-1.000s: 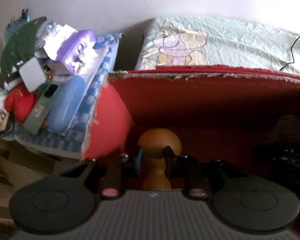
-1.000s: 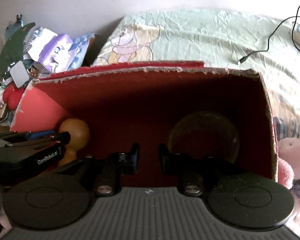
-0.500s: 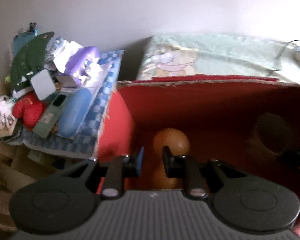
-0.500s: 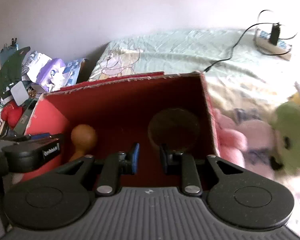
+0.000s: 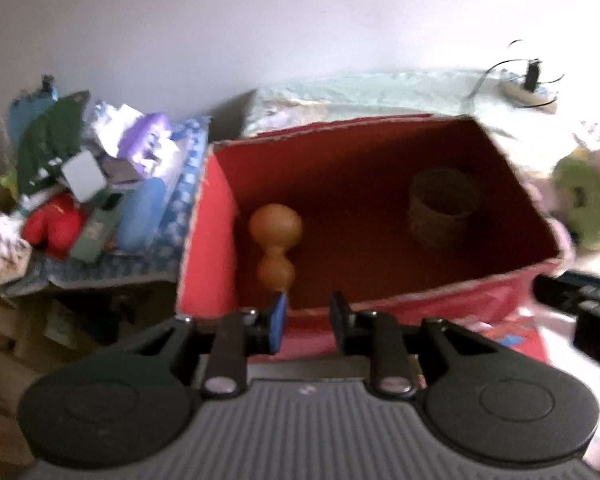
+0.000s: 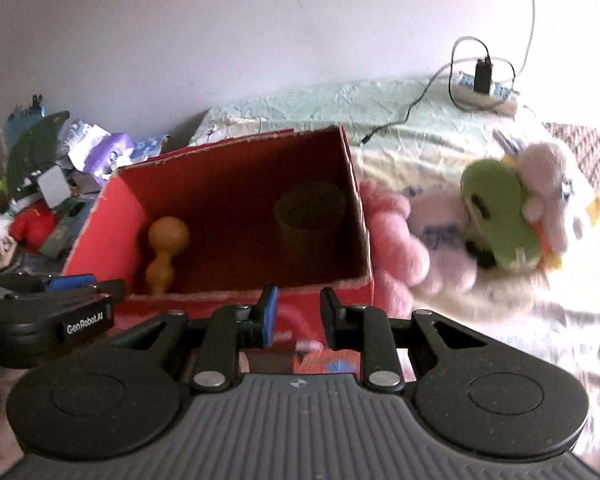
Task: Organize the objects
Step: 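Withdraw the right gripper from the box toward the shoe and cable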
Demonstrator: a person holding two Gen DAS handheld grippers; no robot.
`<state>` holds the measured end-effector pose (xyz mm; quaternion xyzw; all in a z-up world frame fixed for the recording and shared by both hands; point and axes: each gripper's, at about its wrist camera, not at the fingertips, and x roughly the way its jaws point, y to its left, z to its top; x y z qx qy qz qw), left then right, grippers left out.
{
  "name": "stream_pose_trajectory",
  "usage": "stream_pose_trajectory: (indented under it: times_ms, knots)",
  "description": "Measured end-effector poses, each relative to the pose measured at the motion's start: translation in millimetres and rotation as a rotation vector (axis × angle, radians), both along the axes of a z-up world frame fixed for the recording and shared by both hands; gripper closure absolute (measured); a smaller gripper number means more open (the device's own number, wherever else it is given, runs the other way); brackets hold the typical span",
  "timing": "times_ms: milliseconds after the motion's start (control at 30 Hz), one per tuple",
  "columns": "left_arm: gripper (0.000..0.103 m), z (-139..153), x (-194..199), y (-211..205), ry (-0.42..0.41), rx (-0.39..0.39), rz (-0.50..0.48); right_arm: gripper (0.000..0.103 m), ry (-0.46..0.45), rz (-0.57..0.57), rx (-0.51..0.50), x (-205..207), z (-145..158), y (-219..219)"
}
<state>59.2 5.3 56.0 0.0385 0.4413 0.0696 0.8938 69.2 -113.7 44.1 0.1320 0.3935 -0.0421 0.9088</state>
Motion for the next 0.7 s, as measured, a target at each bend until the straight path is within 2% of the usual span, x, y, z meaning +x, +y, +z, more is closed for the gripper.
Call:
stream_pose_trajectory:
  times_ms: [167, 200, 267, 367, 700]
  knots:
    - [0.075, 6, -24, -7, -0.007, -0.001, -0.019, 0.078, 0.02, -0.002, -0.007, -28, -7, 4]
    - [0.074, 4, -27, -9, 0.002, -0.004, -0.023, 0.078, 0.029, -0.003, -0.005, -33, -9, 4]
    - [0.066, -2, -35, -14, 0.025, -0.008, -0.029, 0.078, 0.053, 0.008, -0.005, -40, -16, 5]
    - [0.063, -16, -44, -22, 0.065, 0.003, -0.016, 0.078, 0.096, 0.028, 0.007, -45, -25, 4]
    - [0.062, -45, -62, -52, 0.177, -0.017, 0.046, 0.078, 0.169, 0.107, 0.056, -65, -41, -11]
